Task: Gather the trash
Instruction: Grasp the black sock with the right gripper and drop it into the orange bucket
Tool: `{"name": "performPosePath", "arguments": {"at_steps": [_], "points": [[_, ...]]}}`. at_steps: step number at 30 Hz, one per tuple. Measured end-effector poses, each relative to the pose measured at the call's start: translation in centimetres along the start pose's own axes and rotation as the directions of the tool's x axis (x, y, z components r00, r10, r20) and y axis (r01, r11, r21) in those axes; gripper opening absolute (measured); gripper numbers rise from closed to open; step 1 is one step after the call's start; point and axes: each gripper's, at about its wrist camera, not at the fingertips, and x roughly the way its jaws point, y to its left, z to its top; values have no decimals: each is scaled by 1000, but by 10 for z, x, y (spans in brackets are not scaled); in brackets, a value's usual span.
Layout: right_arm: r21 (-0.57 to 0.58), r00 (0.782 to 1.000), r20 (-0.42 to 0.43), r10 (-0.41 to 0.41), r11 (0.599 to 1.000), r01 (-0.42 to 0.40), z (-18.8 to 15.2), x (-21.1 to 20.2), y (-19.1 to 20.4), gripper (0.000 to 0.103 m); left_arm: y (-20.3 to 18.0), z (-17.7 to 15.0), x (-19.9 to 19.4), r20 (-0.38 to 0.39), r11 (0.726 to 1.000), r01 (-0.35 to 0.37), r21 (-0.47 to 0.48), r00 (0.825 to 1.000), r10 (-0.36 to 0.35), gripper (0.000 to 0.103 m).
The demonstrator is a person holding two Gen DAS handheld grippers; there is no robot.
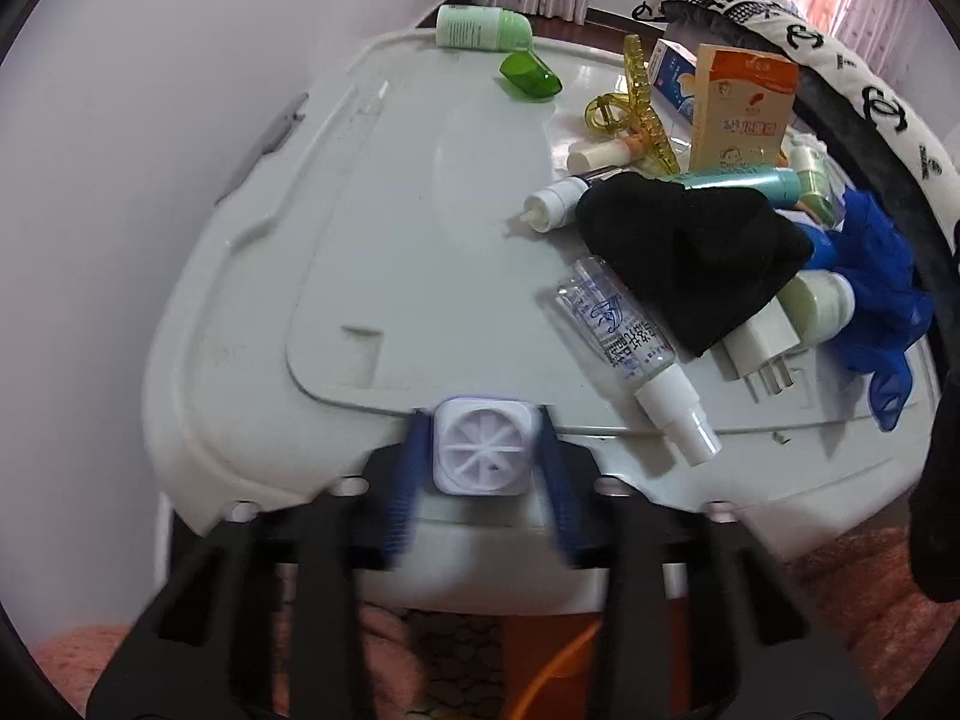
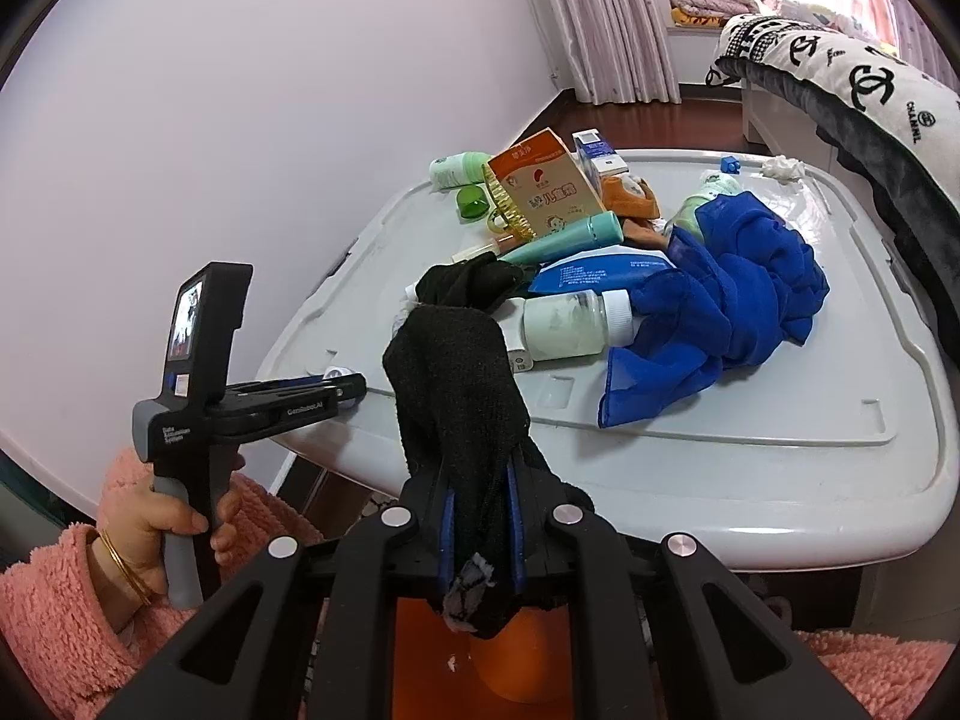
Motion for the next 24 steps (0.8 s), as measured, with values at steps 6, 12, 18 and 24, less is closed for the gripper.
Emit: {"name": "performPosePath", "arguments": {"at_steps": [6,12,18,24], "points": [[39,998,-66,12,999,-10,-10,-3,1,14,-21,-18,-32,-29,983,160,86,987,-158,32],[175,943,-332,11,983,50,-47,22,-11,14,-55,-70,-3,-376,959,264,107,903,-207,32],[197,824,-566,-8,970,144,-89,71,-16,22,-90,-103,37,-546,947,252,201,831,-105,34],[192,826,-556,-91,953,234,-90,71,-23,71,-74,-111,56,-621,969,201,141,780,-72,71]]}}
